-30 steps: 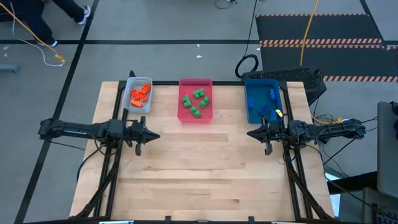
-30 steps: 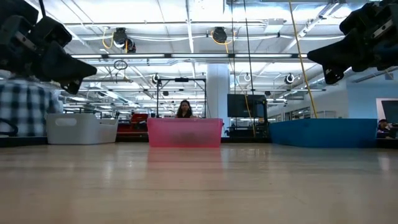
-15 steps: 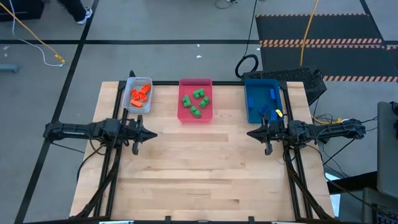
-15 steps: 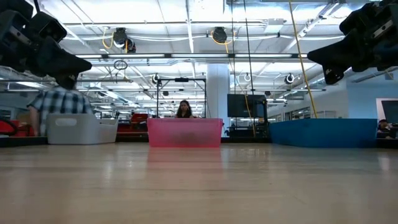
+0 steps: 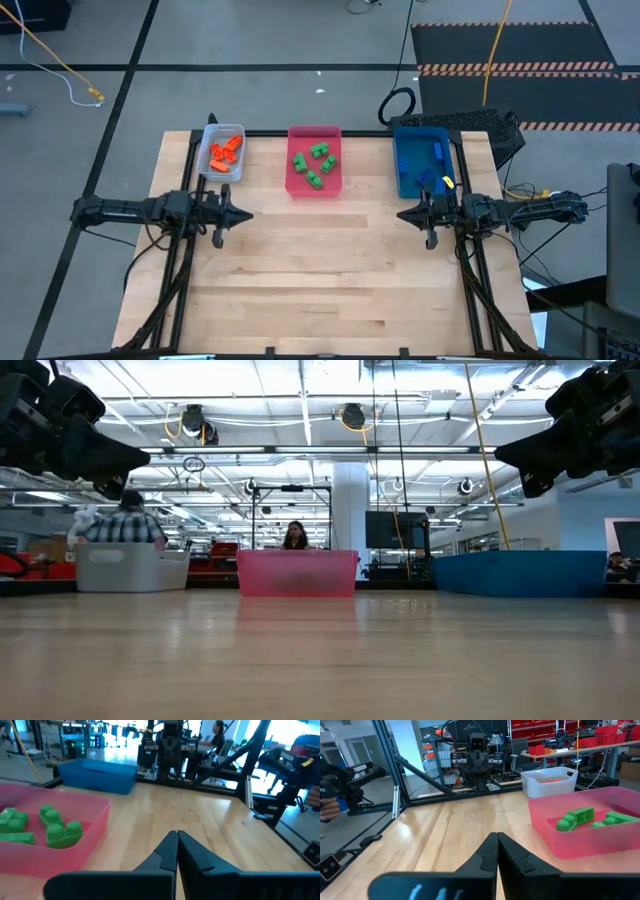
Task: Sort & place blocks by color
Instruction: Return to Home Position
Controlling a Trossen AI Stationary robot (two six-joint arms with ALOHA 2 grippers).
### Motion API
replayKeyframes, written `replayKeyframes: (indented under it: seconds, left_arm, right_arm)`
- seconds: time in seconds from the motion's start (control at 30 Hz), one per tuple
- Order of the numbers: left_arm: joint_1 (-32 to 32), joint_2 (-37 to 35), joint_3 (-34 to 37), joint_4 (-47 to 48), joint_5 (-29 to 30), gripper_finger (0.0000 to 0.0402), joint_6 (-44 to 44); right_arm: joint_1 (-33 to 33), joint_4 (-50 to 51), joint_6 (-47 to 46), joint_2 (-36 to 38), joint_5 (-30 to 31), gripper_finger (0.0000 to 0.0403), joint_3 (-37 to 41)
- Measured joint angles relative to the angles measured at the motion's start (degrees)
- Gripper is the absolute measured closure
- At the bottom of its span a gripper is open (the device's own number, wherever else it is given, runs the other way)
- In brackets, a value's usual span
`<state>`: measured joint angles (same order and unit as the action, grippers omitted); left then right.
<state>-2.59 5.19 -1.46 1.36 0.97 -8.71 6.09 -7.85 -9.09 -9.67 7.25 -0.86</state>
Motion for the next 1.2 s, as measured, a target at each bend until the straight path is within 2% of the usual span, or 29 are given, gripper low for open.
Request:
replayKeyframes:
  seconds: [0.53,0.7,0.87,0.97,1.1,1.2]
  left_arm:
    - [0.0,0.0,0.8,-1.9,-0.6,0.0399,1.7]
    - [0.0,0.0,0.8,-1.9,-0.6,0.0384,3.0]
    - [0.0,0.0,0.8,-1.9,-0.5,0.0375,8.8]
    - [0.0,0.0,0.8,-1.9,-0.5,0.0379,12.0]
    - [0.0,0.0,0.8,-1.9,-0.5,0.0397,12.9]
    - [0.0,0.0,0.8,-1.9,0.2,0.0395,12.7]
  right_arm:
    - [0.0,0.0,0.9,0.0,0.0,0.0403,0.0]
    - [0.0,0.5,1.2,0.0,0.0,0.0403,0.0]
    - [0.0,0.3,0.9,0.0,0.1,0.0403,0.0]
    - [0.0,-0.1,0.3,0.0,0.1,0.0403,0.0]
    - [0.0,0.0,1.3,0.0,0.1,0.0403,0.0]
    - [0.0,0.0,0.8,0.0,0.1,0.0403,0.0]
